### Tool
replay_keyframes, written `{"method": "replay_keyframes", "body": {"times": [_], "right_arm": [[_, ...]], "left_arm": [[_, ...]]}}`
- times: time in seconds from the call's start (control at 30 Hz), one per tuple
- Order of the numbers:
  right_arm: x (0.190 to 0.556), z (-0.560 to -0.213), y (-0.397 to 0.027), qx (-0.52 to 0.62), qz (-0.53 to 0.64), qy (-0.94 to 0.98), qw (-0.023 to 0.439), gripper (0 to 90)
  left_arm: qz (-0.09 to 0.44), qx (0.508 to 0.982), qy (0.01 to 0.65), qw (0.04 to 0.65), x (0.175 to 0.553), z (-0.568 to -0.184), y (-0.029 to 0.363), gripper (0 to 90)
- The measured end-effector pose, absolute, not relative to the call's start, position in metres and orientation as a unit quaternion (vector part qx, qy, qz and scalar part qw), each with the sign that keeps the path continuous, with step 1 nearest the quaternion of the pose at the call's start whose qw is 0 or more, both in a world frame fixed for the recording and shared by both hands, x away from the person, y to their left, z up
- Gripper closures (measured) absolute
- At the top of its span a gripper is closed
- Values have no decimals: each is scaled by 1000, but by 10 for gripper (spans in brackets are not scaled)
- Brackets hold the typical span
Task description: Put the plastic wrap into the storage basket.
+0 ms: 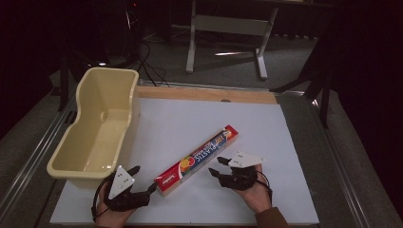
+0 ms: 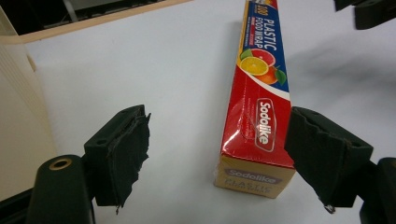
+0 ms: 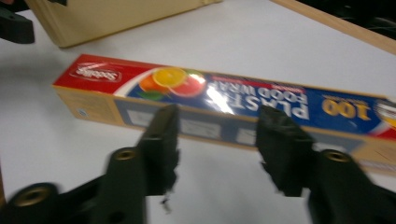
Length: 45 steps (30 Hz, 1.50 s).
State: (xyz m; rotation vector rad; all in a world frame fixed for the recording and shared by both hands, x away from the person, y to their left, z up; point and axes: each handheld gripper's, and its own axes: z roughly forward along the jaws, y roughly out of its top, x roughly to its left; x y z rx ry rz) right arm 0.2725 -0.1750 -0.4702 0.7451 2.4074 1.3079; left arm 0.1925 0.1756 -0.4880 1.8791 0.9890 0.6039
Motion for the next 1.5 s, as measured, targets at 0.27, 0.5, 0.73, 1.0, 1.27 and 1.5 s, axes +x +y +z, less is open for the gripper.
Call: {"method": "replay_keyframes", "body": {"times": [0.27, 0.5, 0.73, 1.0, 1.27, 1.5], "right_arm": [[282, -472, -141, 252, 457, 842, 138, 837], [288, -475, -109, 235, 453, 851, 126, 896], [291, -481, -77, 217, 440, 863, 120, 898], [292, -487, -43, 196, 431, 875, 103, 899], [293, -494, -20, 188, 425, 882, 82, 899], [287, -495, 0, 174, 412, 892, 69, 898]], "left_arm": [[243, 760, 399, 452, 192, -488, 176, 219], [242, 760, 399, 453, 192, -488, 176, 222], [244, 760, 398, 453, 192, -488, 176, 222], [244, 760, 397, 453, 192, -487, 176, 222], [243, 760, 395, 455, 192, -487, 177, 225], [244, 760, 395, 456, 192, -487, 177, 232]]}}
